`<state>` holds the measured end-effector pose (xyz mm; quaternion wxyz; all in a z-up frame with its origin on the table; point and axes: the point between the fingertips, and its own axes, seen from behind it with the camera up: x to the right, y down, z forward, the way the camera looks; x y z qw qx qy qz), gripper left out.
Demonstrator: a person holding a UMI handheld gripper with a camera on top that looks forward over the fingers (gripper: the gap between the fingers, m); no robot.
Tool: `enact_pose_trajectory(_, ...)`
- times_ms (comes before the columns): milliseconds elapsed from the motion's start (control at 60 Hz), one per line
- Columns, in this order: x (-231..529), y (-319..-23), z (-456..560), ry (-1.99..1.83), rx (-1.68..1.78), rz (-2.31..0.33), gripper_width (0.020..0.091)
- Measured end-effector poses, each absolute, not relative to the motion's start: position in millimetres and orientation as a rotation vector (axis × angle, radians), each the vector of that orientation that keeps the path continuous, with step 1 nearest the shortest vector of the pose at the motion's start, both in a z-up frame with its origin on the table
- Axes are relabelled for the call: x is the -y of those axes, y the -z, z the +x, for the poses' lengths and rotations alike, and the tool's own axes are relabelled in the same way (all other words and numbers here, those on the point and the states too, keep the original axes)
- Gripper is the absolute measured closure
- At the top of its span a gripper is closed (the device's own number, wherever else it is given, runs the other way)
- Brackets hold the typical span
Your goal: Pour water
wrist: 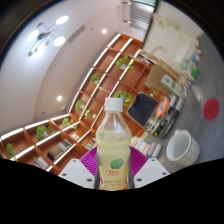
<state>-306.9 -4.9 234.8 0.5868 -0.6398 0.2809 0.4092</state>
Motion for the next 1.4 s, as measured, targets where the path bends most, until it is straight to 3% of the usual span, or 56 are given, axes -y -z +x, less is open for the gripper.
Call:
enact_pose_trajectory(167, -3.6, -275.6, -256.5, -0.442, -0.277, -1.537, 0.0715)
enact_pose_trajectory(400, -6.5, -274.9, -130.9, 0.112, -0.162, -1.581, 0.0717)
enact_pose_trajectory(517, -12.3, -244.0, -79.3, 0.289, -0.166, -1.630, 0.0716)
enact_pose_trajectory(617, -14.2, -202.9, -46.2, 0.349, -0.192, -1.698, 0.0715)
enact_pose_trajectory(633, -22.8, -183.1, -30.9, 0.354, -0.192, -1.700, 0.0716)
enact_pose_trajectory(883, -26.4, -97.3, -26.9, 0.245, -0.207, -1.802, 0.0702)
enact_pose_trajectory(1100, -19.9, -99.1, -30.7, 0.200, -0.226, -1.712, 0.0713)
enact_pose_trajectory(1283, -14.6, -97.0, -32.0, 0.217, -0.217, -1.742, 0.0588)
enact_pose_trajectory(1350, -8.2, -96.1, -38.0, 0.218, -0.180, -1.768, 0.0419)
enact_pose_trajectory(1400, 0.0, -96.7, -42.8, 0.210, -0.154, -1.774, 0.0338)
